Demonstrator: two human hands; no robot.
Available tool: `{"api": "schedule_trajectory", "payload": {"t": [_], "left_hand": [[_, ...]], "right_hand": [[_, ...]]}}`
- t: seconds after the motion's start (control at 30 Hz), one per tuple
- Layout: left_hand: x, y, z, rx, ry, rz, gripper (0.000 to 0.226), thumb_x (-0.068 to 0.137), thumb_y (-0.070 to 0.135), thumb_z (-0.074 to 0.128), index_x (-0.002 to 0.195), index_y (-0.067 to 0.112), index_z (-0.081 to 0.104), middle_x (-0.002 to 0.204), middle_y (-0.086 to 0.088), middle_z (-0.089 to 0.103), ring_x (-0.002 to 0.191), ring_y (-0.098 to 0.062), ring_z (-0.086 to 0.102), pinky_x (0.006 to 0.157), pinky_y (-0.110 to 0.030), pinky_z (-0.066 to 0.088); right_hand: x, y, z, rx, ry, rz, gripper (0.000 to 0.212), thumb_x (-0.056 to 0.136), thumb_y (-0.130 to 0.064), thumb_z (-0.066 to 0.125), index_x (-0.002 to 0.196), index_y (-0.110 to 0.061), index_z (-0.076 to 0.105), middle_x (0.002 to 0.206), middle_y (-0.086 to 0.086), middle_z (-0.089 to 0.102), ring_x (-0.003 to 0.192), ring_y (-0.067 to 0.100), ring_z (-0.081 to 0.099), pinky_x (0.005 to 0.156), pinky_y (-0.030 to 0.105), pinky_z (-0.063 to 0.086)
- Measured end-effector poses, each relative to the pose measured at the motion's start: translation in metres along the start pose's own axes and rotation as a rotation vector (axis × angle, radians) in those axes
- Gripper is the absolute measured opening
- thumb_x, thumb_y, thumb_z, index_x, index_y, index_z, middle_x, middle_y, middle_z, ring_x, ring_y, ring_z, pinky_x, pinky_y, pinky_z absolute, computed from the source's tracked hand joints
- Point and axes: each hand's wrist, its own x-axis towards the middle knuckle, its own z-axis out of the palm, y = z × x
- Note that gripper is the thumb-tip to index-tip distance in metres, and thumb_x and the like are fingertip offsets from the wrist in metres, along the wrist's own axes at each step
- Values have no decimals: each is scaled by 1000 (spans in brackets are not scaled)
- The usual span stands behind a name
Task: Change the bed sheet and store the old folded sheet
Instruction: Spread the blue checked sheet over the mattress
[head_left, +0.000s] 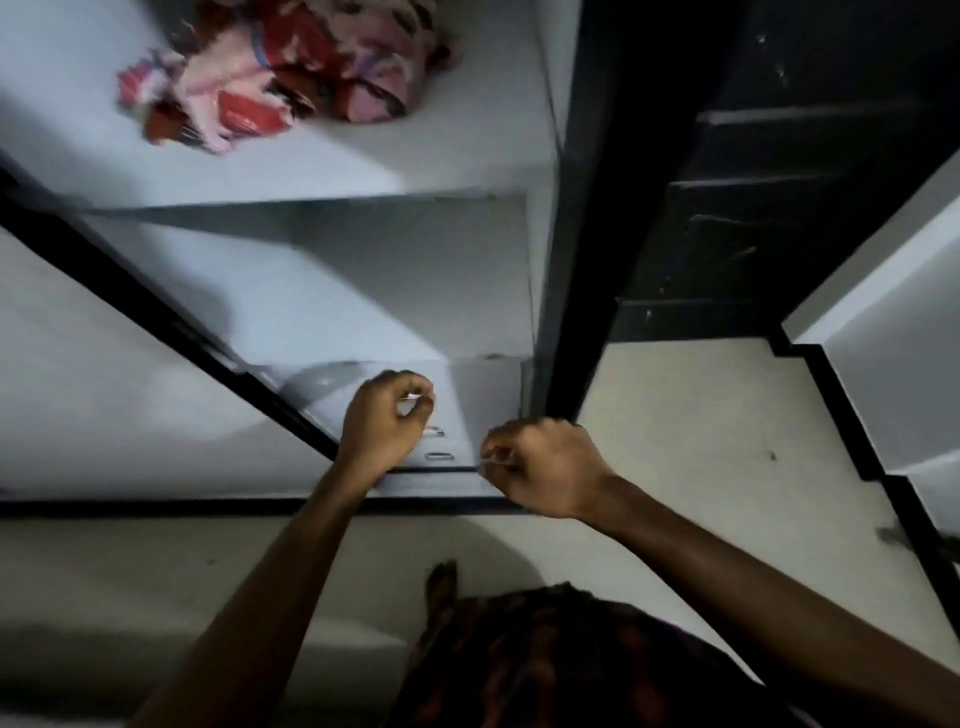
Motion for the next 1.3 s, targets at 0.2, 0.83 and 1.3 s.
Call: {"api": "schedule_trajectory", "payload": {"t": [0.2,0.83,1.3], "left_hand": [[-59,43,166,101,-565,-208,16,83,28,67,70,37,66,81,15,74,81,-7,69,85,-36,56],[-218,413,637,734,-1591,652,14,87,24,68,76,32,68,83,2,71,89,-25,70,85,-35,55],[-598,648,798,906,-1862,1372,10,91,25,66,81,27,68,87,-5,73,81,-26,69,82,-40,56]], "right_hand": [[-129,192,56,132,-197,548,20,90,-51,55,102,-40,66,105,-12,72,105,20,65,84,33,52],[-649,331,161,1282,765,1942,10,88,-33,66,80,-28,70,82,-2,75,78,17,69,80,32,53],[-896,233,246,1587,1683,2270,10,88,-24,65,83,-23,73,76,-2,73,69,14,68,61,22,46]]}}
